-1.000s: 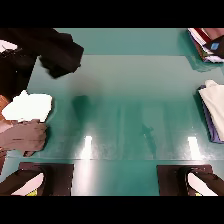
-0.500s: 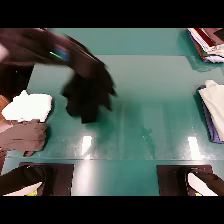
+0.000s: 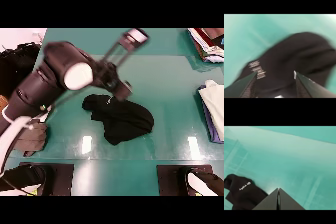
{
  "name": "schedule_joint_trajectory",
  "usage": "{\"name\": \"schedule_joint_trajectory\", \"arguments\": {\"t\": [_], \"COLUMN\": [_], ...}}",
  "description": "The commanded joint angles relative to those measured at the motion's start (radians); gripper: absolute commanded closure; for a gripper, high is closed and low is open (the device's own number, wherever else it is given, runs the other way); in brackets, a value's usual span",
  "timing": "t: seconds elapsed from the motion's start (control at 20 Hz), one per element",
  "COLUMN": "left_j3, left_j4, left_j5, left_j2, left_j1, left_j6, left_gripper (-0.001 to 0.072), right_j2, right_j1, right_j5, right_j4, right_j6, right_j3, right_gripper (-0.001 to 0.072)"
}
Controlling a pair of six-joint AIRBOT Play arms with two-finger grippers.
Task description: Fold the shirts.
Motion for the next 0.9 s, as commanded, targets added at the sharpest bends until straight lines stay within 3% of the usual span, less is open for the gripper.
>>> {"name": "schedule_joint_trajectory", "arguments": {"t": [0.0, 0.2, 0.3, 0.55, 0.75, 0.85], "left_j3": [-0.023, -0.236, -0.391, -0.659, -0.678, -0.677], "left_j4": [0.029, -0.228, -0.381, -0.545, -0.719, -0.733], "left_j5": [-0.05, 0.016, 0.089, 0.281, 0.302, 0.316], "left_j2": [-0.004, -0.006, -0.01, -0.059, -0.121, -0.124], "left_j1": [0.238, 0.537, 0.621, 0.644, 0.644, 0.644], "left_j6": [-0.058, -0.043, 0.006, 0.114, 0.232, 0.233], "left_gripper": [0.0175, 0.0175, 0.0175, 0.0175, 0.0175, 0.0177], "right_j2": [0.0, -0.001, -0.001, -0.001, -0.001, -0.001], "right_j1": [0.001, 0.001, 0.001, 0.001, 0.001, 0.001], "right_j5": [0.021, 0.021, 0.021, 0.021, 0.021, 0.023], "right_j4": [0.0, 0.0, 0.0, 0.0, 0.001, 0.001], "right_j6": [0.0, 0.0, 0.0, 0.0, 0.0, 0.0], "right_j3": [0.001, 0.0, 0.0, 0.0, 0.0, 0.0], "right_gripper": [0.0694, 0.0694, 0.0694, 0.0694, 0.0695, 0.0694]}}
